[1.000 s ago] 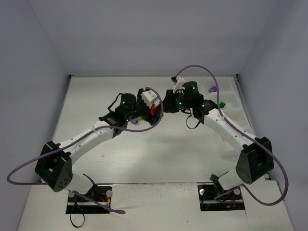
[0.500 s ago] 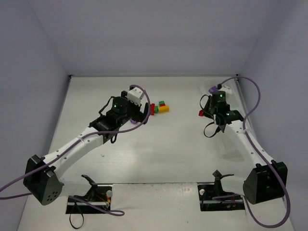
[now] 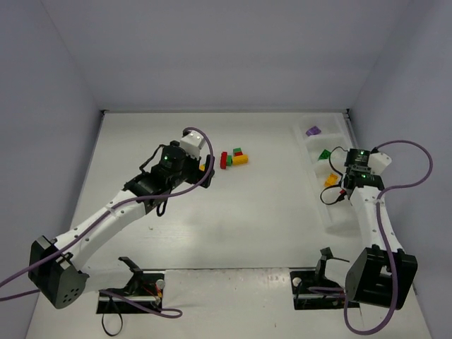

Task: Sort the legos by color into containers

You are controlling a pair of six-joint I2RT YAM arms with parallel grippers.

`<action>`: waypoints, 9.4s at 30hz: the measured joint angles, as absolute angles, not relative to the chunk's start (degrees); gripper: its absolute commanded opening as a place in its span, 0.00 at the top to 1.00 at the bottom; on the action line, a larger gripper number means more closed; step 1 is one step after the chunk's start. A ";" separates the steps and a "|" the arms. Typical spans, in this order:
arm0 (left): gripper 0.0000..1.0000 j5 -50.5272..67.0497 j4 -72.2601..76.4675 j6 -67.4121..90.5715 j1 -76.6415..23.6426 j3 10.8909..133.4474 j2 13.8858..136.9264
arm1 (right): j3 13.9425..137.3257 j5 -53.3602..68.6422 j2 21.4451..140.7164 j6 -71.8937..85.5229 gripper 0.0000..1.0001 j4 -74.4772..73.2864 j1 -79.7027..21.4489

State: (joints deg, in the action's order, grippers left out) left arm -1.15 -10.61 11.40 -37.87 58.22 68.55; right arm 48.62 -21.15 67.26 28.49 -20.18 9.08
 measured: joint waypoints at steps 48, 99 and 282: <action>0.20 7.46 -15.57 -5.74 -24.36 69.14 98.06 | 57.52 13.78 74.04 16.14 0.41 -8.84 -14.57; 0.85 26.13 -4.49 -15.73 -26.26 54.50 75.13 | 70.57 46.50 88.77 24.10 0.40 0.84 -22.59; 0.89 21.21 2.07 -9.52 -32.49 49.39 66.78 | 68.90 42.50 92.66 33.19 1.00 12.14 -33.41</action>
State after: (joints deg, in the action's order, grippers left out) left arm 21.21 2.07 -9.52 -32.49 49.39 66.78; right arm 68.90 42.50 92.66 33.19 12.14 -33.41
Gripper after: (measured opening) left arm 0.560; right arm 0.336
